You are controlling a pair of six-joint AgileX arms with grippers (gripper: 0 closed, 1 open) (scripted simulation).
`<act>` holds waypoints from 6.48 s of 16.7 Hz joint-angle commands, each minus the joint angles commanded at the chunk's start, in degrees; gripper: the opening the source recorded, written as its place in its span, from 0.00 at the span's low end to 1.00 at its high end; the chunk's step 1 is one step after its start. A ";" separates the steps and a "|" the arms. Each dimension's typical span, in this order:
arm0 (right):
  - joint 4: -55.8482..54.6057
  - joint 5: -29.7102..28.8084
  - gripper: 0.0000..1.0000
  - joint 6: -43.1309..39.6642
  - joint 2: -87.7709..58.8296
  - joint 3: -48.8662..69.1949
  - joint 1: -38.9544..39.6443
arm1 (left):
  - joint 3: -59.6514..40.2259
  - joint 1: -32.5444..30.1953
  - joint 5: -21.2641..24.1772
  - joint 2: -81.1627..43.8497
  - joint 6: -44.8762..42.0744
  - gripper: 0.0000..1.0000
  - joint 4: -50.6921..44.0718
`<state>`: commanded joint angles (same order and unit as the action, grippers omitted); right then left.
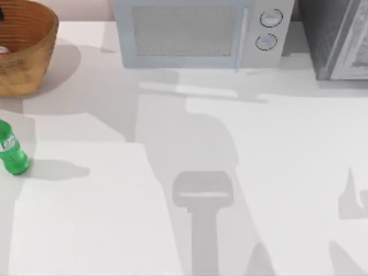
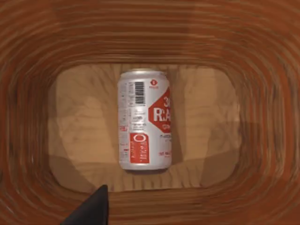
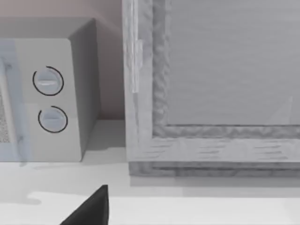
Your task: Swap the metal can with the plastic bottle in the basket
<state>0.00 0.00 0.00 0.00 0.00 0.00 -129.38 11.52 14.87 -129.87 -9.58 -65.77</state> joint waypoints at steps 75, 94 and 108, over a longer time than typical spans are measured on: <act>0.00 0.00 1.00 0.00 0.00 0.00 0.00 | 51.02 -1.96 -6.16 47.77 9.62 0.00 30.12; 0.00 0.00 1.00 0.00 0.00 0.00 0.00 | 129.38 -11.52 -14.87 129.87 9.58 0.00 65.77; 0.00 0.00 1.00 0.00 0.00 0.00 0.00 | 123.68 -12.74 -8.33 110.21 9.25 0.00 73.53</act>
<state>0.00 0.00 0.00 0.00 0.00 0.00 -5.70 -1.23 6.54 -19.65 -0.33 7.76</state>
